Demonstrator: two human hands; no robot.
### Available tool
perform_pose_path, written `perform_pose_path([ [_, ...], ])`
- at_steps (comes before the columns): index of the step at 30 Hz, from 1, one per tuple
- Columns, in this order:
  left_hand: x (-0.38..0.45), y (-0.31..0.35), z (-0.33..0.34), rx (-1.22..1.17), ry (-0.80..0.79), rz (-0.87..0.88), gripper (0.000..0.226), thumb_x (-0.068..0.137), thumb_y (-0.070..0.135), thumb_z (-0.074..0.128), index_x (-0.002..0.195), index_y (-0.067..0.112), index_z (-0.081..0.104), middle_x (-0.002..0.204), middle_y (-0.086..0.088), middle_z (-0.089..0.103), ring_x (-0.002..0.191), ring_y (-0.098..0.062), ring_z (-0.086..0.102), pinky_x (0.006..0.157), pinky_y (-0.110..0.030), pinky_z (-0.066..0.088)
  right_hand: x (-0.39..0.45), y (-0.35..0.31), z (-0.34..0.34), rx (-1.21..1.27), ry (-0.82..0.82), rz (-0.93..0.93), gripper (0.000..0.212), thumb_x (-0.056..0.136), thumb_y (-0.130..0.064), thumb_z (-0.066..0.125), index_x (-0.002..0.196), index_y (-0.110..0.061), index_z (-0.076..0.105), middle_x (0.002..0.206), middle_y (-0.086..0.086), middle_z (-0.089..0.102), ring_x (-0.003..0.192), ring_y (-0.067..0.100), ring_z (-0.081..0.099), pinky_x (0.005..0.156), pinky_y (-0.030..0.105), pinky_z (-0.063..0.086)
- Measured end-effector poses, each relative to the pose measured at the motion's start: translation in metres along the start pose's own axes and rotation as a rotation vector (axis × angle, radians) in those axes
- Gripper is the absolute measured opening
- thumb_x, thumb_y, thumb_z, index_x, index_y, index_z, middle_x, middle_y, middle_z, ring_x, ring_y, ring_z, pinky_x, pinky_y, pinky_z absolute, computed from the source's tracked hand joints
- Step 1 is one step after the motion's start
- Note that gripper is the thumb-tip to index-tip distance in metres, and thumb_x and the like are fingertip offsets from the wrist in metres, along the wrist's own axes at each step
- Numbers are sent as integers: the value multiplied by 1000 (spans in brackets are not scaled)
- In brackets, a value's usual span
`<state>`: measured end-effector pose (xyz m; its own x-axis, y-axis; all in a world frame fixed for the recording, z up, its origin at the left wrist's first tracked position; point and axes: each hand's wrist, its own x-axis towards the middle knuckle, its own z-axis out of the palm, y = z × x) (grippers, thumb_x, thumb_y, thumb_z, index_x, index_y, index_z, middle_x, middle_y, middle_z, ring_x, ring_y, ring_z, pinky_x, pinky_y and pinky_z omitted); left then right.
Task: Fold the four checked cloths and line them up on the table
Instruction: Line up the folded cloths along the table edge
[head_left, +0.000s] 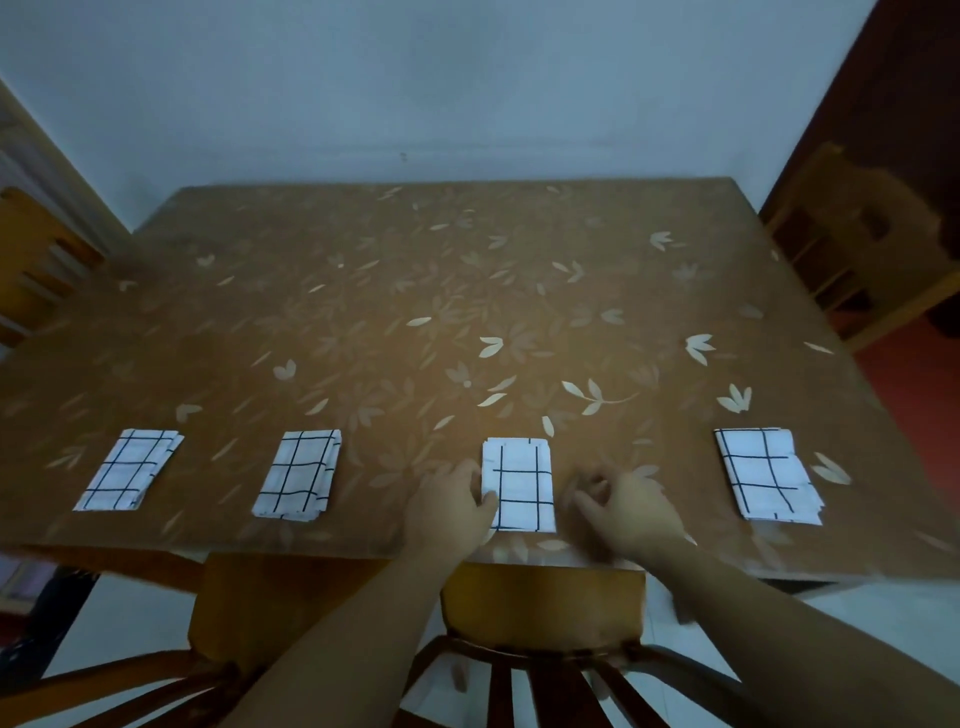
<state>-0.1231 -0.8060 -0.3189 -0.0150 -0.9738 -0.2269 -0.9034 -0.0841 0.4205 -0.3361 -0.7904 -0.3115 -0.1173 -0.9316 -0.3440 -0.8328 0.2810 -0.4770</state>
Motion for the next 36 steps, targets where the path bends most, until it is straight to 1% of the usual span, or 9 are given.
perform_pose_path([
  [3, 4, 26, -11, 115, 33, 147, 42, 89, 46, 53, 129, 31, 53, 127, 8, 55, 117, -18, 49, 97, -33, 42, -10, 18, -38, -199, 125, -95, 37, 91, -48, 48, 121, -27, 52, 112, -3, 61, 100, 19, 58, 81, 33, 49],
  [8, -7, 92, -22, 87, 6, 249, 45, 88, 45, 50, 132, 35, 49, 134, 10, 49, 131, -19, 39, 103, -37, 36, -29, 53, -101, -354, 239, -65, 47, 93, -50, 44, 134, -26, 44, 127, -2, 54, 117, 22, 51, 92, 37, 43],
  [12, -23, 139, -18, 98, 49, 278, 50, 86, 49, 51, 134, 35, 49, 132, 10, 50, 126, -17, 41, 100, -35, 38, -46, 88, -136, -354, 282, -45, 51, 91, -52, 43, 137, -29, 40, 128, -3, 53, 119, 22, 49, 96, 38, 41],
  [17, -54, 200, 3, 123, 97, 269, 49, 86, 53, 54, 132, 36, 50, 132, 8, 51, 125, -19, 42, 104, -39, 36, -63, 142, -172, -371, 299, -55, 40, 91, -50, 44, 123, -26, 46, 126, -4, 52, 115, 21, 50, 90, 37, 39],
  [19, -65, 225, 11, 126, 91, 240, 49, 84, 50, 55, 130, 34, 51, 135, 7, 50, 127, -19, 41, 107, -42, 35, -70, 164, -186, -351, 295, -67, 43, 91, -49, 43, 127, -26, 45, 126, -2, 52, 116, 21, 49, 91, 37, 39],
  [24, -88, 280, 31, 144, 89, 226, 48, 87, 47, 53, 133, 32, 49, 137, 6, 48, 128, -19, 39, 104, -38, 36, -78, 210, -213, -332, 292, -67, 52, 92, -52, 43, 135, -24, 41, 129, 1, 52, 120, 23, 48, 94, 39, 38],
  [28, -91, 298, 47, 133, 58, 200, 45, 88, 43, 52, 130, 30, 51, 135, 5, 50, 124, -19, 42, 99, -36, 39, -70, 234, -220, -303, 253, -33, 55, 91, -56, 43, 135, -24, 42, 131, 1, 52, 121, 23, 48, 94, 40, 39],
  [33, -65, 296, 63, 101, 15, 166, 40, 89, 40, 53, 127, 29, 55, 138, 4, 49, 132, -19, 38, 100, -36, 39, -49, 246, -218, -300, 226, -3, 51, 91, -56, 42, 131, -24, 45, 129, 1, 53, 119, 23, 49, 95, 40, 39],
  [36, -42, 289, 75, 48, -41, 132, 32, 87, 38, 51, 116, 27, 61, 118, 2, 62, 124, -18, 50, 91, -36, 49, -33, 247, -212, -297, 196, 42, 52, 90, -56, 41, 130, -23, 45, 127, 2, 54, 118, 24, 50, 94, 41, 39],
])
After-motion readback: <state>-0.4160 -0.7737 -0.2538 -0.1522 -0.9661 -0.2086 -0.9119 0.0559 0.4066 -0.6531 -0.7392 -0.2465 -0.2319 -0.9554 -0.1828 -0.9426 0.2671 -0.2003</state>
